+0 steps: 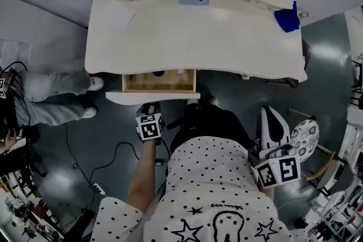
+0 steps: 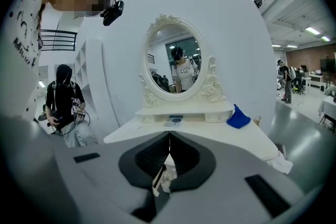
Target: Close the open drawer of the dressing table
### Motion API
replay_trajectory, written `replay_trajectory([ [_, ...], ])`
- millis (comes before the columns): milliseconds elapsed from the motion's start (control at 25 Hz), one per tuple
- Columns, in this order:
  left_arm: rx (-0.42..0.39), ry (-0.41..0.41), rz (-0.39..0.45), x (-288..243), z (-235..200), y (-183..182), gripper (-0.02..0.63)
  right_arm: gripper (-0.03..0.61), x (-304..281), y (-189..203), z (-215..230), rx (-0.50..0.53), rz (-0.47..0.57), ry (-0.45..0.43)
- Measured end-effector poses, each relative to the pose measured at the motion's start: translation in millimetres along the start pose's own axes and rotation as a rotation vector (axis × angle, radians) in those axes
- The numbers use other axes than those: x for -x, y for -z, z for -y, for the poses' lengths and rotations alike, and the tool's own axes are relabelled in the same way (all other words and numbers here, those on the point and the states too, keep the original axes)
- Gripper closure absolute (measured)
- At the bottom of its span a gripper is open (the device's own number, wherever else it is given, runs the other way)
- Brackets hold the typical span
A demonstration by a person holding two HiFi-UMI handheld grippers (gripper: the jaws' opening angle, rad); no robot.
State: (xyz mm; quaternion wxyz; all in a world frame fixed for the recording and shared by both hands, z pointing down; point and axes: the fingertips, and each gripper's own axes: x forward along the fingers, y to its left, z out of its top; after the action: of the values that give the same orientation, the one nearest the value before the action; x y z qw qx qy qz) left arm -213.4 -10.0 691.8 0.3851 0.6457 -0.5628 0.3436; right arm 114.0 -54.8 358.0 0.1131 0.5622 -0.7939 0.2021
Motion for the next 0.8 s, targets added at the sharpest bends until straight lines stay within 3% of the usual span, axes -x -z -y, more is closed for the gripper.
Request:
replay_trajectory([
  [800,-0.009,0.009,0.019,-15.9,-0.9,-31.1,0.482,0.569,0.9,1.6,5.4,-0.01,0.0,0.004],
])
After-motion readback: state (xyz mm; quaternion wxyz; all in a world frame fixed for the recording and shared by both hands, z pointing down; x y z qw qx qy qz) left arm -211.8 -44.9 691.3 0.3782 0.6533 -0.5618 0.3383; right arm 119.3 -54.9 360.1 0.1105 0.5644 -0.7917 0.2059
